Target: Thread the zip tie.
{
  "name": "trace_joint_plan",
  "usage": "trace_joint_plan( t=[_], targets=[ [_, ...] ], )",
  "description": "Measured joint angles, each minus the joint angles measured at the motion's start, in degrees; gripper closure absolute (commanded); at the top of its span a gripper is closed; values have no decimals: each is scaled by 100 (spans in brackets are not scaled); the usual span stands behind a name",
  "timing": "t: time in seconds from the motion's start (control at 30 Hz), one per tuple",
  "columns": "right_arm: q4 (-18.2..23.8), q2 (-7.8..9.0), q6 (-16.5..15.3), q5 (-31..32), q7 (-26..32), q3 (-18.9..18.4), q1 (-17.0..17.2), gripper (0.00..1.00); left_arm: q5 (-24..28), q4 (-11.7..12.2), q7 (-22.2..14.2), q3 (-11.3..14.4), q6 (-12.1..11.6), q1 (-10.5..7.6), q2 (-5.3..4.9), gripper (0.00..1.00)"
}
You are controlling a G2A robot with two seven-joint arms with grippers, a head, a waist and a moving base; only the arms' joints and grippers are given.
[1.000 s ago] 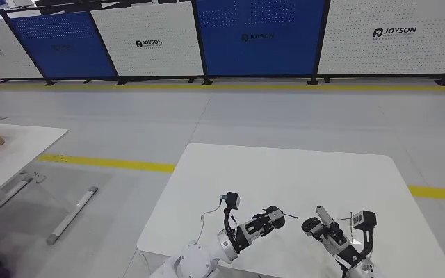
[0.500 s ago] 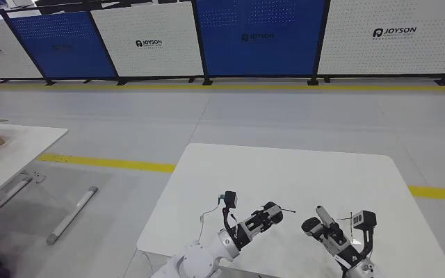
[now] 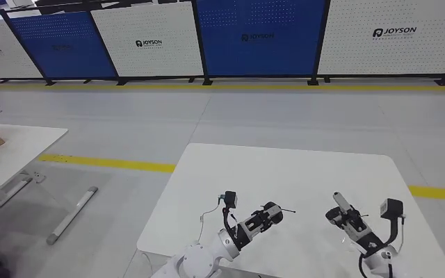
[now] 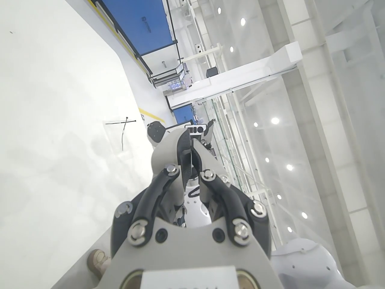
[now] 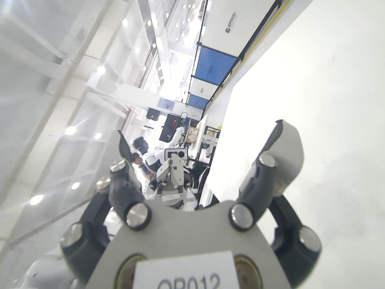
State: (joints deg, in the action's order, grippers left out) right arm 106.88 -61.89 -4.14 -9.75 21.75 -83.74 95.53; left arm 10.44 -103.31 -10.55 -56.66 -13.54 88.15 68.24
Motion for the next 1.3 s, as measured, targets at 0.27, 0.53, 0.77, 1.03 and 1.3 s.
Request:
trace_joint_plan(
  t=[0.27, 0.53, 0.77, 1.03, 1.3],
  targets=[
    [6, 7, 329, 140, -56, -68, -79, 0, 0, 0, 0, 0, 0, 0, 0, 100],
    [-14, 16, 369, 279, -37, -132, -117, 0, 0, 0, 0, 0, 0, 0, 0, 100],
    [247, 113, 1261, 1200, 370, -550, -297, 0, 0, 0, 0, 0, 0, 0, 0, 100],
    [236, 164, 2382, 2535, 797, -197, -775, 0, 0, 0, 0, 0, 0, 0, 0, 100],
    [239, 164, 2361, 2483, 792, -206, -767, 0, 0, 0, 0, 0, 0, 0, 0, 100]
  ],
)
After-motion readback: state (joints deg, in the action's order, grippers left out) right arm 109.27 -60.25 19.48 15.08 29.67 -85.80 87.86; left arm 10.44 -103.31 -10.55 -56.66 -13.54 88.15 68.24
